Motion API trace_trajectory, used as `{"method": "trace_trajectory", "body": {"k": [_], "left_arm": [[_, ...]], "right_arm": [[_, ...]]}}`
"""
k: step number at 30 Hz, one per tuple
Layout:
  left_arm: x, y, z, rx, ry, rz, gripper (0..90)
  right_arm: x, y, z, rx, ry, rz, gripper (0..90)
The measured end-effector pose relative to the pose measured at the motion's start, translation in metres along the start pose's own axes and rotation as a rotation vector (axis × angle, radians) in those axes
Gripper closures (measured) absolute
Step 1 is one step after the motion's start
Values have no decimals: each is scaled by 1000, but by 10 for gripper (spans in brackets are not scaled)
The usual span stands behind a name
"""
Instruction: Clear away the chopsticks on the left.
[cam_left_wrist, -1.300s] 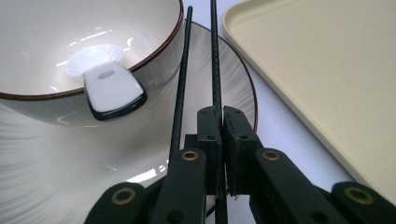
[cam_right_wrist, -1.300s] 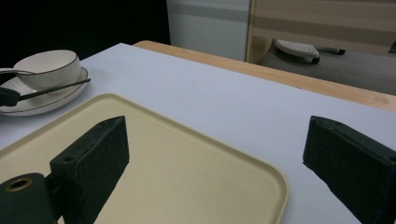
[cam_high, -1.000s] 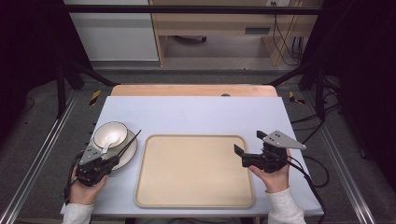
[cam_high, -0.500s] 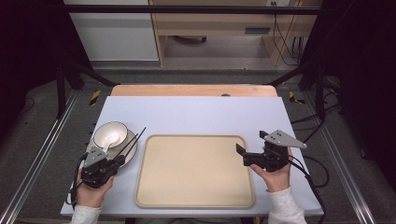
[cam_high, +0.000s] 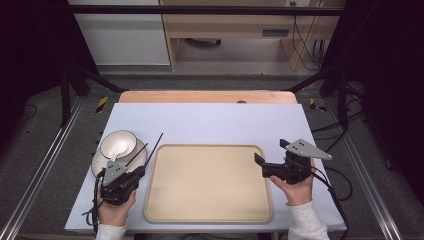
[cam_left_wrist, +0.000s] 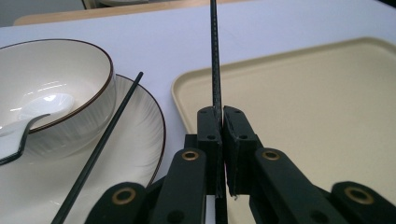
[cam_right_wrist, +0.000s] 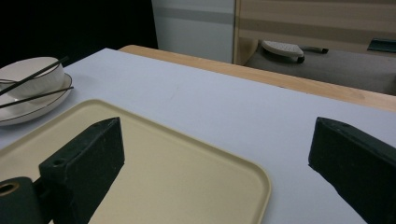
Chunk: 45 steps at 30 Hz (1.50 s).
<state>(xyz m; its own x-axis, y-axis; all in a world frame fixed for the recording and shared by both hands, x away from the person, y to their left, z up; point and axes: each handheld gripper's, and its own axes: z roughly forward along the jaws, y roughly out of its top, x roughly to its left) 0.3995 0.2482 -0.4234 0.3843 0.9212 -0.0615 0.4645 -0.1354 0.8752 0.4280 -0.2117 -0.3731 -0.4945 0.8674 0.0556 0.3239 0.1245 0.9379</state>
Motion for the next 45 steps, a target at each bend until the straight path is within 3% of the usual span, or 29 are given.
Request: {"method": "trace_trajectory", "body": {"k": [10,18,26,29,36,40,45], "left_arm": [[-12,7,4,-46,39,-117,858],[-23,8,4,-60,63,-125,858],[-38,-6,9,-86,95,-164,857],[-43,-12,11,-86,119,-159,857],[-50,-26,17,-72,155,-156,858],[-49,-34,23,-47,157,-175,857],[-50,-39,29,-17,167,-169,857]], "right_arm": [[0,0,0,-1,0,-10,30],[3,1,1,1,11,-14,31],[6,-1,6,15,21,-22,33],[6,-1,6,18,24,-21,33],[6,-1,7,21,25,-20,33],[5,-1,7,21,23,-20,33],[6,-2,8,24,25,-23,34]]}}
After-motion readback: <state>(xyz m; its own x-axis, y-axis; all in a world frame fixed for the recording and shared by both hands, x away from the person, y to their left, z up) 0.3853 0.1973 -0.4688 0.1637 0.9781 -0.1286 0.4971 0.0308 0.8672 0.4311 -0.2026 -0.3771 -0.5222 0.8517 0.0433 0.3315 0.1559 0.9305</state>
